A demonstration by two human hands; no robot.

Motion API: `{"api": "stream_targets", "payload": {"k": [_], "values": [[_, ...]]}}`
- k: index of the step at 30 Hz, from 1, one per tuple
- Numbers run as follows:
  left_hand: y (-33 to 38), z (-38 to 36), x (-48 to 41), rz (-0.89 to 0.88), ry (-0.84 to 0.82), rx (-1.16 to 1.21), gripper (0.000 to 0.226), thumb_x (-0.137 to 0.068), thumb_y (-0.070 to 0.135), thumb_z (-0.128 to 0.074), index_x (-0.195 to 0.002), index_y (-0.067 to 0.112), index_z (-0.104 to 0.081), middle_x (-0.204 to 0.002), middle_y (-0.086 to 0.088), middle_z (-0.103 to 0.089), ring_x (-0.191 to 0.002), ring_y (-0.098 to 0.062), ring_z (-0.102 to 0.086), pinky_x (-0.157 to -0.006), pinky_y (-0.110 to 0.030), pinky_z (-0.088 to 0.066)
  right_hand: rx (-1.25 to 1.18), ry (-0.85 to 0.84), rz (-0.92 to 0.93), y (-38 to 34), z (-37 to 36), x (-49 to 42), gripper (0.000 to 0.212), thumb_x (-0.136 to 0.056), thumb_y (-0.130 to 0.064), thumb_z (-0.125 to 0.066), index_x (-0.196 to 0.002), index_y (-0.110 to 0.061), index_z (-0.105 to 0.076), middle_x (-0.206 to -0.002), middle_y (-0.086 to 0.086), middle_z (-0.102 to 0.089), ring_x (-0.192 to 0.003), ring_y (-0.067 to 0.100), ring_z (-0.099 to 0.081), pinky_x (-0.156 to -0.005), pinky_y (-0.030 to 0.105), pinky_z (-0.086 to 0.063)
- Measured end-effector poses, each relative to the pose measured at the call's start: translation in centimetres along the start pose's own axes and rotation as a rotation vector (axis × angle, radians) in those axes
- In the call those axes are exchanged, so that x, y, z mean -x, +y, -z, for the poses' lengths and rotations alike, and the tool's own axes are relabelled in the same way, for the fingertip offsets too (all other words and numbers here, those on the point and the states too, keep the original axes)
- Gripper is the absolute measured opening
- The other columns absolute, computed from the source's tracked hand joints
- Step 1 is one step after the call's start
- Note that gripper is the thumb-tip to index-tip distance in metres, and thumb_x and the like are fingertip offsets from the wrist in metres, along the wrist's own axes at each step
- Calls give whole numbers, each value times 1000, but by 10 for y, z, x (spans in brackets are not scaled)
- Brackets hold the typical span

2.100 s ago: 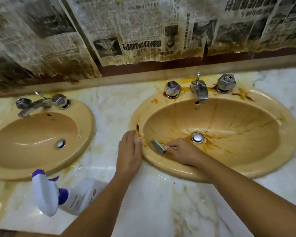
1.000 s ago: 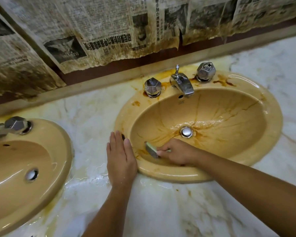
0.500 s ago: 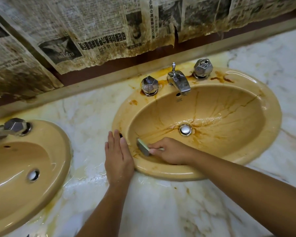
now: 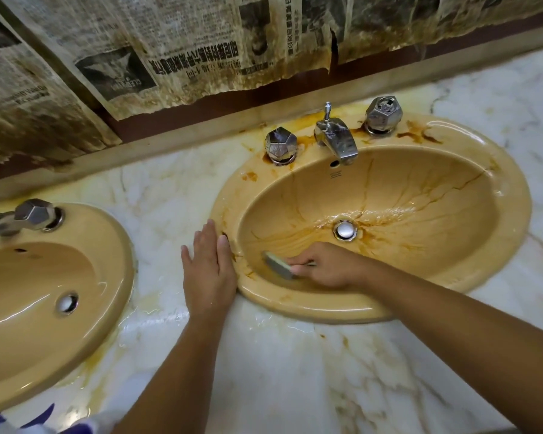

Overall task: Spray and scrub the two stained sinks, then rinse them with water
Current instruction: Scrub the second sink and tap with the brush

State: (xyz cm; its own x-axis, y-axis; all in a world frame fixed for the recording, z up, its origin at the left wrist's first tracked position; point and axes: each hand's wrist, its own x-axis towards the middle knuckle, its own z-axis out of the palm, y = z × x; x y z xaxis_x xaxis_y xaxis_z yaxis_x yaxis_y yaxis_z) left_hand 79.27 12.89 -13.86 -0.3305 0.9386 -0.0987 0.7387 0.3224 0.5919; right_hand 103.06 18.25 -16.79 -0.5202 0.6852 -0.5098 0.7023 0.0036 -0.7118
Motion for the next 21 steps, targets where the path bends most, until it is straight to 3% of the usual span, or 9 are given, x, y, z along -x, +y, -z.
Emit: {"api": "stream_targets", "payload": {"k": [2,4,7,9,11,13,17,19,21], "values": [[0,-2,0,-18,26,2,59,-108,54,-15,-162,32,-23,-166,14,-27,-145,13,-3,-129,-34,-1,286,64,-242,23,14,-7,31,-104,-30,-52,-130,-24,-69,-123,5,-68,-107,24,-63,-88,32,-50],[1,-2,0,-34,47,-8,59,-109,53,-15,-162,31,-23,-166,11,-28,-152,4,-8,-129,-34,-1,419,119,-363,27,14,-15,27,-104,-28,-46,-119,-20,-67,-108,6,-61,-98,28,-60,-80,34,-48],[3,-1,-1,-21,57,-23,55,-109,50,-18,-161,33,-24,-166,9,-27,-157,-11,-6,-129,-37,-5,97,127,-72,-1,-8,-19,30,-106,-32,-51,-124,-22,-72,-116,-4,-72,-110,17,-66,-88,28,-50],[4,-1,-1,-25,56,-30,55,-109,50,-18,-161,33,-24,-167,8,-26,-157,-13,-5,-128,-35,-4,-256,78,122,-29,-22,-7,35,-105,-34,-58,-139,-29,-62,-137,-25,-59,-126,-11,-53,-105,8,-38],[4,0,-1,-29,60,-31,55,-109,49,-19,-162,33,-24,-167,8,-26,-157,-13,-6,-128,-34,-3,-358,29,155,-24,-22,-11,40,-103,-31,-63,-142,-27,-59,-140,-28,-53,-129,-18,-46,-109,5,-31],[4,0,0,-33,62,-24,55,-109,49,-19,-162,32,-25,-167,9,-27,-157,-11,-6,-128,-33,-3,-202,127,63,1,-11,-24,37,-103,-30,-62,-140,-26,-62,-140,-16,-60,-126,-5,-56,-108,16,-41],[3,-1,-1,-41,67,-32,55,-110,49,-18,-162,32,-24,-166,10,-27,-157,-11,-6,-128,-33,-2,82,459,-272,36,13,-38,34,-104,-32,-57,-137,-28,-66,-119,10,-75,-106,28,-68,-78,32,-48],[2,-2,-2,-43,63,-26,54,-110,47,-19,-161,32,-24,-166,10,-29,-157,-12,-6,-129,-35,-3,-64,322,-115,24,2,-36,29,-104,-32,-60,-128,-23,-72,-127,5,-72,-116,22,-67,-91,31,-50],[3,-2,-2,-52,65,-31,54,-110,47,-19,-161,31,-25,-165,9,-30,-157,-13,-7,-129,-36,-4,-185,17,42,1,-12,-23,33,-101,-39,-63,-131,-27,-71,-140,-18,-60,-125,-4,-57,-103,15,-42]]}}
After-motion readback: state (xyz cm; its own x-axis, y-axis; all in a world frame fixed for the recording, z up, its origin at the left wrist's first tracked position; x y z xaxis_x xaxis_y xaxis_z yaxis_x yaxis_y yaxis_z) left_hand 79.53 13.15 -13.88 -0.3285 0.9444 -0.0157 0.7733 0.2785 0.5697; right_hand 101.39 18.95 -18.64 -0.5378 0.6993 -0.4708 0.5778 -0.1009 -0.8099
